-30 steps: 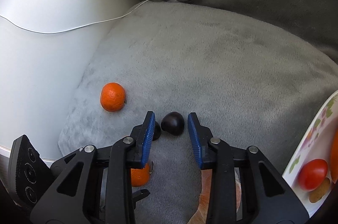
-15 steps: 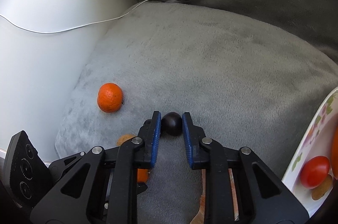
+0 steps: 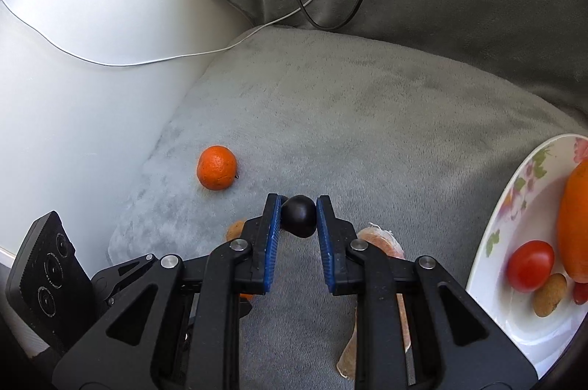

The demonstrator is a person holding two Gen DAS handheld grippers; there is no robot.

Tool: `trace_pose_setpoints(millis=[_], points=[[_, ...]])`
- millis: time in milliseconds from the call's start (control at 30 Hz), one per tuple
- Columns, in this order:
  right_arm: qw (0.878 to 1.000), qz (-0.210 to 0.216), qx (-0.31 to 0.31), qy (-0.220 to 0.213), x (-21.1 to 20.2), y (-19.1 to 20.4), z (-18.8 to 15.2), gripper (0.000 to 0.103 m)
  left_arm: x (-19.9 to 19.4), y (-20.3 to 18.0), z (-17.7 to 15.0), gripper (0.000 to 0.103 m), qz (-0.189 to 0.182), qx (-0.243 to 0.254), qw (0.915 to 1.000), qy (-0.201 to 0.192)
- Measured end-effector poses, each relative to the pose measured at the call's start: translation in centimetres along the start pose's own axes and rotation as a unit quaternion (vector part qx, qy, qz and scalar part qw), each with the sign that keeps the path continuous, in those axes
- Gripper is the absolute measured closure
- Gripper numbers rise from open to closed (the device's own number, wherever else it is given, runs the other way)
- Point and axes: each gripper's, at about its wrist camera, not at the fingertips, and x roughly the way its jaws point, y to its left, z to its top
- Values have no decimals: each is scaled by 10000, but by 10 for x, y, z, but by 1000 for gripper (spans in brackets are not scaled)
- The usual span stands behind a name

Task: Organize fruits
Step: 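Carry the plum and tangerine into the plate and open both grippers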

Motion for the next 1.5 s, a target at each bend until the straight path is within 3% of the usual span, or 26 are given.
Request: trace_pose_setpoints(millis=[333, 667, 1133, 1500], points=[[9970, -243, 139, -721, -69, -16, -30, 82, -8, -28, 6, 69, -218, 222, 9995, -98], [9860, -939, 430, -1309, -130, -56, -78, 82, 5, -57, 31, 69, -449, 534, 9974, -170], [9726, -1668, 672, -1476, -156, -99, -108, 82, 34, -100, 44, 69, -743, 868, 9934, -53], [9715, -1759, 746, -1404, -149, -118, -105, 82, 52, -125, 43, 69, -842, 1031, 9911, 77]])
